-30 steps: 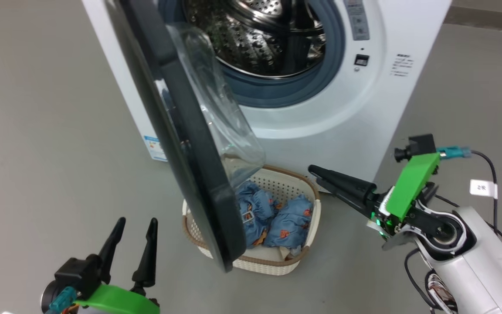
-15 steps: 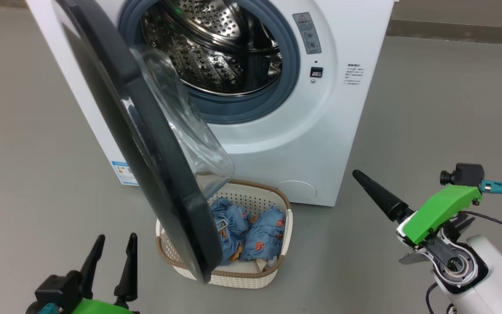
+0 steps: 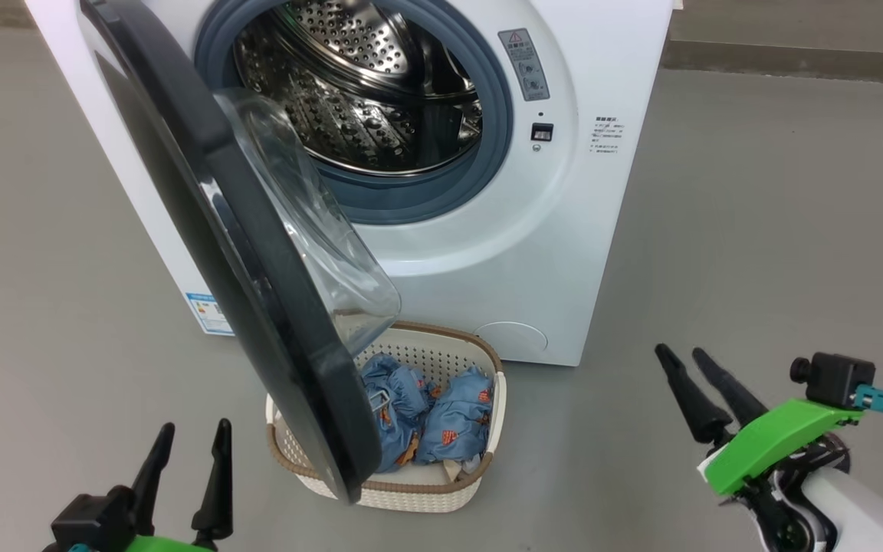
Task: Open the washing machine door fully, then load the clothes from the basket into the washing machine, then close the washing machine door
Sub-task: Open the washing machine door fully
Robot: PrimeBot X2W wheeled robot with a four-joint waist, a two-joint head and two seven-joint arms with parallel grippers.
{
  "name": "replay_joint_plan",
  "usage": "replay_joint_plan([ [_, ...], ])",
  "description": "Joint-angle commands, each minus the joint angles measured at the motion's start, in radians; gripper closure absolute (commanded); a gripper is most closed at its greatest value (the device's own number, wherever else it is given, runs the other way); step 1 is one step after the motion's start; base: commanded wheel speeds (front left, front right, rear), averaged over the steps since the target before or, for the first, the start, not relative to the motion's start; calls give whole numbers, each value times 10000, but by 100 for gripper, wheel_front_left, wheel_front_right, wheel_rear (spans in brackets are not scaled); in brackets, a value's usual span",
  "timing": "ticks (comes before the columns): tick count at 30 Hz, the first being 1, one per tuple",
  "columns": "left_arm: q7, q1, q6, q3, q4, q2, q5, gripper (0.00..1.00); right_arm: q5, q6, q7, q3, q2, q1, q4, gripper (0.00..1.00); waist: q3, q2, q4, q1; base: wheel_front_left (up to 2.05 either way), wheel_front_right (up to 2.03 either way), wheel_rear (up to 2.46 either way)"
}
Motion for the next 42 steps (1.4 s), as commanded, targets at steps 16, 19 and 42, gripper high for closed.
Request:
replay_joint_plan([
  [16, -94, -34, -37, 538, -288, 106, 77, 0, -4824, 58, -169, -4021, 1066, 2143, -1102, 0, 25, -1, -26, 0, 0, 0, 0],
  [19, -94, -10, -37, 566, -289, 77, 72, 0, -5066, 58, -169, -4129, 1155, 2432, -1109, 0, 34, -1, -33, 0, 0, 0, 0],
  [42, -94, -211, -37, 1111, -811, -49, 254, 100, -5715, 58, -170, -4698, 1395, 2887, -1216, 0, 9, -1, -37, 0, 0, 0, 0],
])
